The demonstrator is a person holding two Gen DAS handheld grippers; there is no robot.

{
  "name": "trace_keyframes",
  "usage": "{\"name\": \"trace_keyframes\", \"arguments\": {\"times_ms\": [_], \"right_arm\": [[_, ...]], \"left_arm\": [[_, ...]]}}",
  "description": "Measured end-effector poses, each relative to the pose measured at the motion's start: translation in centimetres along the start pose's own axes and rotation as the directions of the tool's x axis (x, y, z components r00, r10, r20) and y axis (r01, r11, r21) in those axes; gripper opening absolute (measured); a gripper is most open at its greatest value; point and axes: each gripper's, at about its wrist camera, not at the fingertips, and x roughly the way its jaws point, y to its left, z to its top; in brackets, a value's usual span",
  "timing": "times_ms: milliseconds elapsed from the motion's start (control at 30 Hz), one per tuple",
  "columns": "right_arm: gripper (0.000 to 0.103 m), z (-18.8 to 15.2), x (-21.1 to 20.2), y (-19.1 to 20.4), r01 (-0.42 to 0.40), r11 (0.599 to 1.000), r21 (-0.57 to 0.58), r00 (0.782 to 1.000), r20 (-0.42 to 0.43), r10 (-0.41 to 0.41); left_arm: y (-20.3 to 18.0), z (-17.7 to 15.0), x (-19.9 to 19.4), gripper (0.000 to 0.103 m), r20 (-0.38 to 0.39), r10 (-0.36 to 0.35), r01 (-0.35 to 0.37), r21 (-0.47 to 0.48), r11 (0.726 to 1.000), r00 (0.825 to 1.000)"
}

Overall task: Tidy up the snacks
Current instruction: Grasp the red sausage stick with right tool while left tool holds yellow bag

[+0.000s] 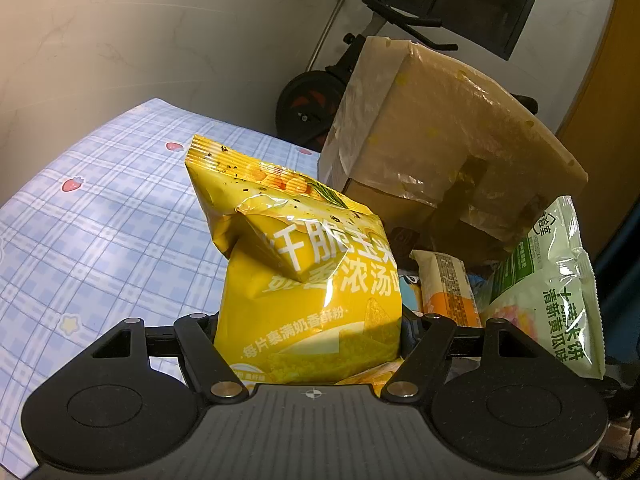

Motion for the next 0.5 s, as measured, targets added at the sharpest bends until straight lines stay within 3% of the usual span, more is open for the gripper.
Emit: {"name": "trace_keyframes", "arguments": {"times_ms": [267, 500], "right_arm": [[0.022, 0.6, -2.4, -2.0, 0.017, 0.996, 0.089, 0.998, 0.056, -0.022], [0.022, 2.7, -4.3, -2.9, 0.023, 0.995, 0.097, 0.992, 0.125, -0.035]], "left_arm": [[0.1, 0.2, 0.0, 0.075, 0.008, -0.005, 0.005, 0.0, 1.0, 1.0], [-0.1, 1.8, -0.2, 0.075, 0.041, -0.024, 0.024, 0.018, 1.0, 0.999]]}}
